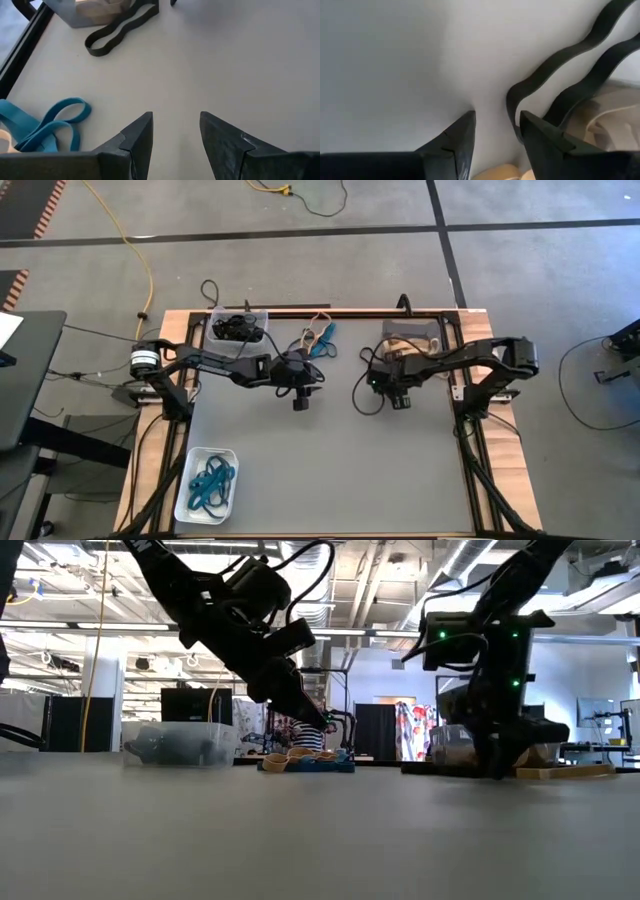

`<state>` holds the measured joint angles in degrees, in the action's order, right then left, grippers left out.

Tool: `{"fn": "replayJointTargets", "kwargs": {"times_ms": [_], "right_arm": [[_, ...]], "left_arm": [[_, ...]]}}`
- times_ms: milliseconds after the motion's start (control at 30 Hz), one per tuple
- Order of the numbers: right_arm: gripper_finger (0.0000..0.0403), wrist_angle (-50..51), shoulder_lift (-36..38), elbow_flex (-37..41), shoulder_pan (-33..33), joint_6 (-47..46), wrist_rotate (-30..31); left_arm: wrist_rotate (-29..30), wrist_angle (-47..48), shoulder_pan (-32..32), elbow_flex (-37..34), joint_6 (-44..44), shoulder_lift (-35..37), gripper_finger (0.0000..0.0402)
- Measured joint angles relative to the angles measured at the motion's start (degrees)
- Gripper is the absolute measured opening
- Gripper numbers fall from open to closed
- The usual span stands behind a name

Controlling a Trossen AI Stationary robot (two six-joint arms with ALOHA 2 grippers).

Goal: Sort rubber bands into baskets
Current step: Put the black rubber band into the transparent bin

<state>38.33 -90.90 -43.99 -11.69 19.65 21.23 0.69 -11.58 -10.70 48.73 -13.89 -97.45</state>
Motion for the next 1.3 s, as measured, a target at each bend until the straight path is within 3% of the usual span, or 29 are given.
{"fn": "replayJointTargets", "kwargs": {"times_ms": [267,1000,1300], "right_arm": [[0.0176,0.70,0.07,-0.75,1.22,4.87,4.26],[0.0175,2.97,-0.40,-2.82,-0.14,29.32,4.38],[0.0174,2.43,-8.95,-3.83,-1.47,34.66,6.23]], "left_arm": [[0.00,-0.06,0.00,-0.02,-0.42,0.00,0.0153],[0.11,-1.53,0.00,-0.04,-0.42,0.02,0.0153],[0.15,-1.45,0.00,-0.04,-0.37,0.02,0.0153]]}}
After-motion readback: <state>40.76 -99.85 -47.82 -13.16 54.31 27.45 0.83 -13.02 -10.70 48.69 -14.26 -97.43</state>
